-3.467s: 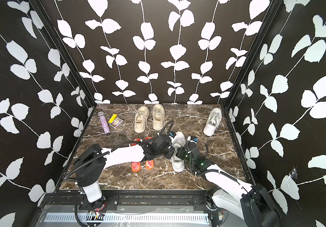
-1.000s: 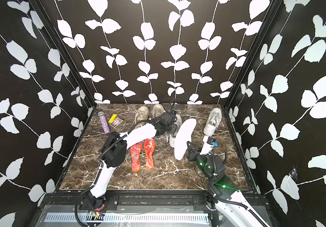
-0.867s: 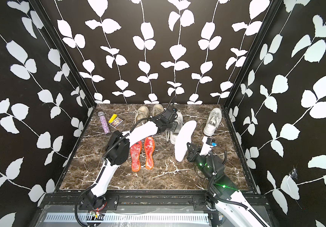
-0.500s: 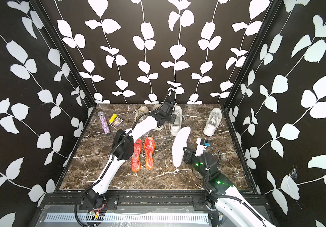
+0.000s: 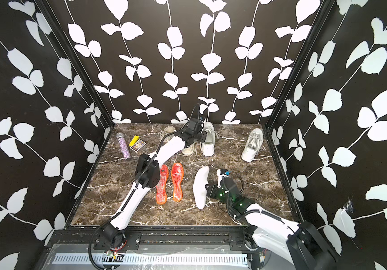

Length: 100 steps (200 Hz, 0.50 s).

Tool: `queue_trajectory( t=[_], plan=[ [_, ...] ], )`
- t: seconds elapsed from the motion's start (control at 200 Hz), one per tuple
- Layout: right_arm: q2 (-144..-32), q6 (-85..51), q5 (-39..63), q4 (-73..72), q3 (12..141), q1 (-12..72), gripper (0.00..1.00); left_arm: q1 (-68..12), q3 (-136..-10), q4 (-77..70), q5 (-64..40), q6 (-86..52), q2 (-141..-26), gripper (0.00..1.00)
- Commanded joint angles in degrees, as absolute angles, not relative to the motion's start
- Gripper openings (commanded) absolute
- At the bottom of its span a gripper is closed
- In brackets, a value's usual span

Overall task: Remove the insole from the shoe
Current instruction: Place the shoe at the center of the board.

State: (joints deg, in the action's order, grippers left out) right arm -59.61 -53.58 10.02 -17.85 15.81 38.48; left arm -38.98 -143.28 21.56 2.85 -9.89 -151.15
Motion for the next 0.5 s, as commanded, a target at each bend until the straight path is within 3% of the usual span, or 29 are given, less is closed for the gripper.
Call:
queue_trajectory(
  t=[0.0, 0.235, 0.495],
  plan=[
    [-61.4, -54.4, 9.9, -23.6, 19.3, 40.0, 0.0, -38.7, -143.5, 20.5, 0.8, -10.8, -145.7, 0.39],
    [-67.8, -56.9, 5.2, -14.6, 23.8, 41.0, 0.0, -38.5, -140.1, 28.8, -0.1, -13.4, -138.8, 0.49],
    [-76.6, -57.4, 9.6, -12.0, 29.2, 41.4, 0.0, -38.4, -119.7, 27.5, 2.5, -15.1, -122.6, 0.59]
  ],
)
